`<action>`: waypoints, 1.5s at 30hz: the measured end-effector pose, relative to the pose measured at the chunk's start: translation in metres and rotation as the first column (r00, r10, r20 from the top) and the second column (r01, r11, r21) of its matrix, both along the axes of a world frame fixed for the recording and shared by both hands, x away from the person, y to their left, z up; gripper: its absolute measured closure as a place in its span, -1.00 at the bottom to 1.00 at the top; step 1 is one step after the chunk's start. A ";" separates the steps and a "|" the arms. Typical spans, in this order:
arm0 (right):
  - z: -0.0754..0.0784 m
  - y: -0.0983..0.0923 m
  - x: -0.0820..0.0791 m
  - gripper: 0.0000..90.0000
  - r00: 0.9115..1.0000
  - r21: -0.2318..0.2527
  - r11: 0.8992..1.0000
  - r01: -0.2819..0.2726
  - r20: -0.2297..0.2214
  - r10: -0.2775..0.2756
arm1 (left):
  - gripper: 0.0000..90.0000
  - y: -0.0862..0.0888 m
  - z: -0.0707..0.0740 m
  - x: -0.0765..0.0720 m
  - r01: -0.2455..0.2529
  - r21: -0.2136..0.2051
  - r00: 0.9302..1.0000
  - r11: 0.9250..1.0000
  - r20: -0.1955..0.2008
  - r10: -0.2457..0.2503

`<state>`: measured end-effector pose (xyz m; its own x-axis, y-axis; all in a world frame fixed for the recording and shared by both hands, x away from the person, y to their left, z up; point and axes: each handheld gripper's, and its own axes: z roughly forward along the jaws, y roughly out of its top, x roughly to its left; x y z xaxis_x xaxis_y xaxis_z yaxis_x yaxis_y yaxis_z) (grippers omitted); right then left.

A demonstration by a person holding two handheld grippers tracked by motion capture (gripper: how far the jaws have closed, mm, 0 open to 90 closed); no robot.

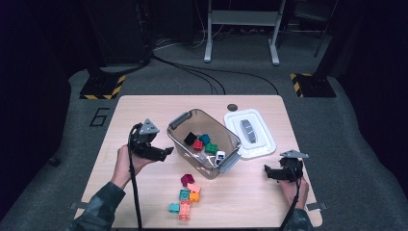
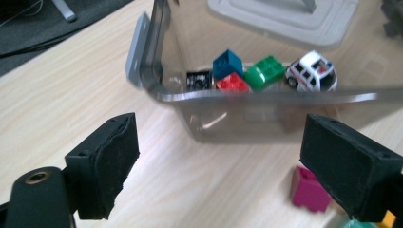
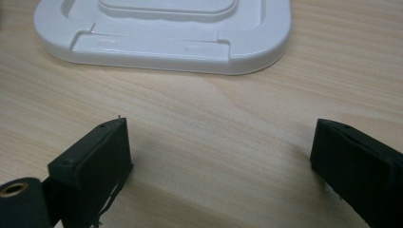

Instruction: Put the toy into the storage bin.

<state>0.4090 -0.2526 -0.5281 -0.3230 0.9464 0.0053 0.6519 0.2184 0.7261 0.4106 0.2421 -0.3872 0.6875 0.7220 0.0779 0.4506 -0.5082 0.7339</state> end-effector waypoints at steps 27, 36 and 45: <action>0.000 0.000 0.000 -0.88 1.000 0.001 1.000 0.002 0.000 -0.002 | -0.82 0.004 -0.086 -0.073 0.077 -0.084 0.986 0.994 -0.140 -0.088; 0.000 0.000 0.000 -0.88 1.000 0.000 1.000 0.003 0.000 -0.003 | -0.80 -0.010 -0.101 -0.095 0.127 -0.105 0.976 0.986 -0.164 -0.143; 0.000 0.000 0.000 -0.88 1.000 0.000 1.000 0.002 0.000 -0.002 | -0.69 -0.020 -0.112 -0.111 0.138 -0.064 0.977 0.988 -0.155 -0.146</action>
